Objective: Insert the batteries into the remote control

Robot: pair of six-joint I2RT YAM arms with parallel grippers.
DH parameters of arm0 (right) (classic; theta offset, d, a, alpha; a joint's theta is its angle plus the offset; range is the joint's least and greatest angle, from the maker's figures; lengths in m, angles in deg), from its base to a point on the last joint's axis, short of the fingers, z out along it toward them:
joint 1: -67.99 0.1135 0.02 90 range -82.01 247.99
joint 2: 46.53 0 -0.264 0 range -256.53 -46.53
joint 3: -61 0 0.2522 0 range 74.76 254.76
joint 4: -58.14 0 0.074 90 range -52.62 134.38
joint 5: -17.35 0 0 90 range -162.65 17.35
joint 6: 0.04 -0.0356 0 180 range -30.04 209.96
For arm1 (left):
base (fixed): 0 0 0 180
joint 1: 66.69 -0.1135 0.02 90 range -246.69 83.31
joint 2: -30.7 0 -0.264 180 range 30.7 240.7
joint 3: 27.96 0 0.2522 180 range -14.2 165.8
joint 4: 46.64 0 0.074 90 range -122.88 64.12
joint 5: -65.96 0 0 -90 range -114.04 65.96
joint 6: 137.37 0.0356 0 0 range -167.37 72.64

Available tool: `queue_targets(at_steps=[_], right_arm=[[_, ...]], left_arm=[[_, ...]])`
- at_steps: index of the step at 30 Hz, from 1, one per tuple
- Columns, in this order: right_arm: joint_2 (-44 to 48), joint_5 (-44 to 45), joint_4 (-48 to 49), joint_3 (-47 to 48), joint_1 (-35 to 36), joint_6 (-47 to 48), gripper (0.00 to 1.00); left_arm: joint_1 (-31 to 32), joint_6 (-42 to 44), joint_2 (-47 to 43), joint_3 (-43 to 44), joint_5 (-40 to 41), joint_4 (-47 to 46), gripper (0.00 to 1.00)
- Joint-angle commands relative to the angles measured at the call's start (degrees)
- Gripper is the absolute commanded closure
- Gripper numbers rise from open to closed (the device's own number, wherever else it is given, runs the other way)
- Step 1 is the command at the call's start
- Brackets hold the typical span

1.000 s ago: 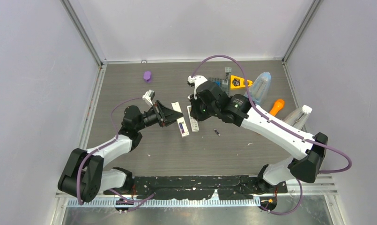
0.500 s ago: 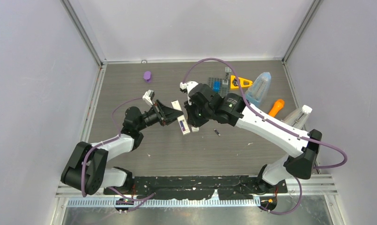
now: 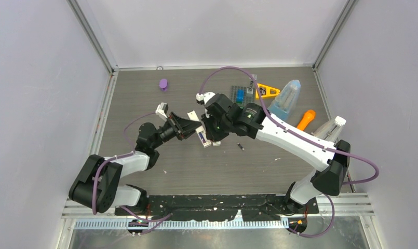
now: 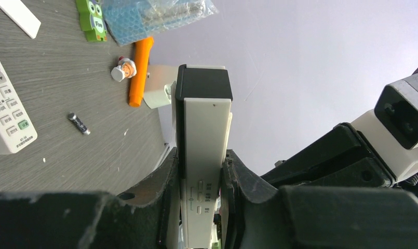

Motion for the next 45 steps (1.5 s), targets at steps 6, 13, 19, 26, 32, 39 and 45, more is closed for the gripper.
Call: queue_targets(at_steps=[6,13,19,26,32,39,45], right_arm=[[-1.3,-1.4,0.8,1.5,0.6,-0.7,0.88],[-2.8,-0.4,0.9,1.7,0.6,-0.8,0.82],[-4.1,0.5,0.8,2.7,0.6,-1.7,0.73],[-4.4,2.3,1.0,3.8,0.6,-2.7,0.71],[-5.5,3.3,1.3,4.3,0.6,-3.5,0.71],[-4.3,5.5,2.2,5.1,0.5,-5.1,0.63],[2.8,6.6,8.2,1.7,0.3,-8.3,0.31]], left_arm=[[0.5,-1.1,0.3,-0.6,2.3,-6.3,1.0],[0.7,-1.0,0.5,-0.6,2.2,-6.3,1.0],[0.7,-1.7,1.7,-1.7,2.5,-7.8,1.0],[0.8,-3.2,3.8,-2.7,2.8,-11.1,1.0],[0.9,-5.4,5.2,-3.2,3.4,-14.2,1.0],[1.0,-6.9,5.4,-4.2,4.5,-15.2,1.0],[1.1,-13.3,5.8,-5.1,7.3,-19.2,1.0]])
